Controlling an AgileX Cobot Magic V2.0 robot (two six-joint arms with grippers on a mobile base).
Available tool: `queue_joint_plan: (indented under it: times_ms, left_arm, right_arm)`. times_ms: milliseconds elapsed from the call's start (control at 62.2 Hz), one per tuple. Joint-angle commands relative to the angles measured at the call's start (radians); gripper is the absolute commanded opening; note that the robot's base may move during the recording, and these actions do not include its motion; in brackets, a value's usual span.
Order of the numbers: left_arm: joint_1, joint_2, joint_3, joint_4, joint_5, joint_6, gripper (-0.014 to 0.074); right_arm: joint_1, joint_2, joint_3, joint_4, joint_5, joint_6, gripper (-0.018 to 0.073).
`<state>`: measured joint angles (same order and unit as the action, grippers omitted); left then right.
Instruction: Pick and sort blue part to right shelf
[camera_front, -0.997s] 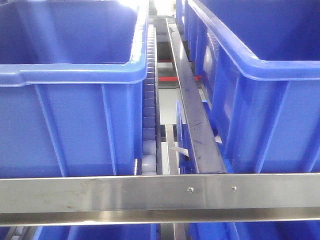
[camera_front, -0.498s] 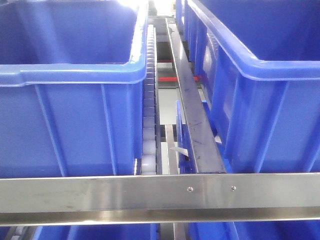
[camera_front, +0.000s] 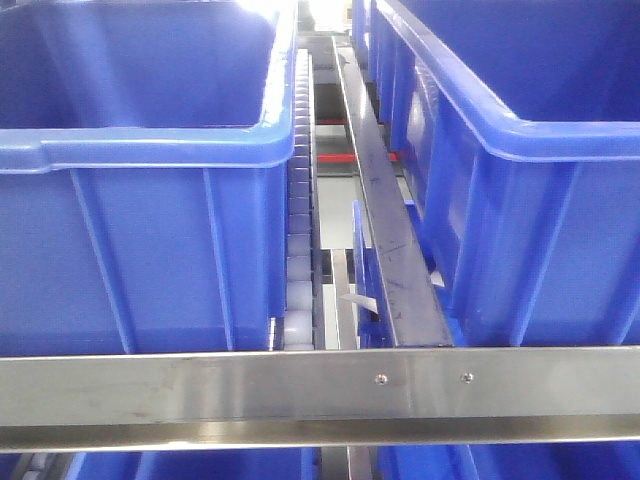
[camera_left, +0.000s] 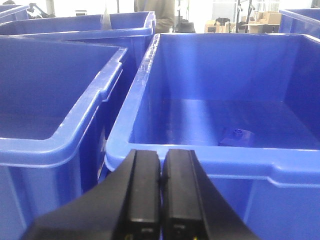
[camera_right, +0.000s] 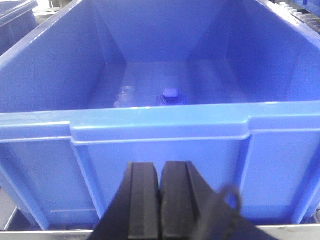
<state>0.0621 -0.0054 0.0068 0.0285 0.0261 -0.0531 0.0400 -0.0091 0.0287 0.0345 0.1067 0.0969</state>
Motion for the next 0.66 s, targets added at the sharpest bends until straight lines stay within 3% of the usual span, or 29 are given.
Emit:
queue_joint_plan:
  times_ms: [0,643]
  left_arm:
    - [0.0,-0.02,0.023,-0.008,-0.096,0.002,0.0125]
    - [0.0,-0.02,0.023,-0.008,-0.096,0.002,0.0125]
  right_arm:
    - [-0.002,-0.023,-0.02,0.001,-0.1,-0.005,0.0038]
    - [-0.002,-0.023,-0.02,0.001,-0.099,-0.005,0.0038]
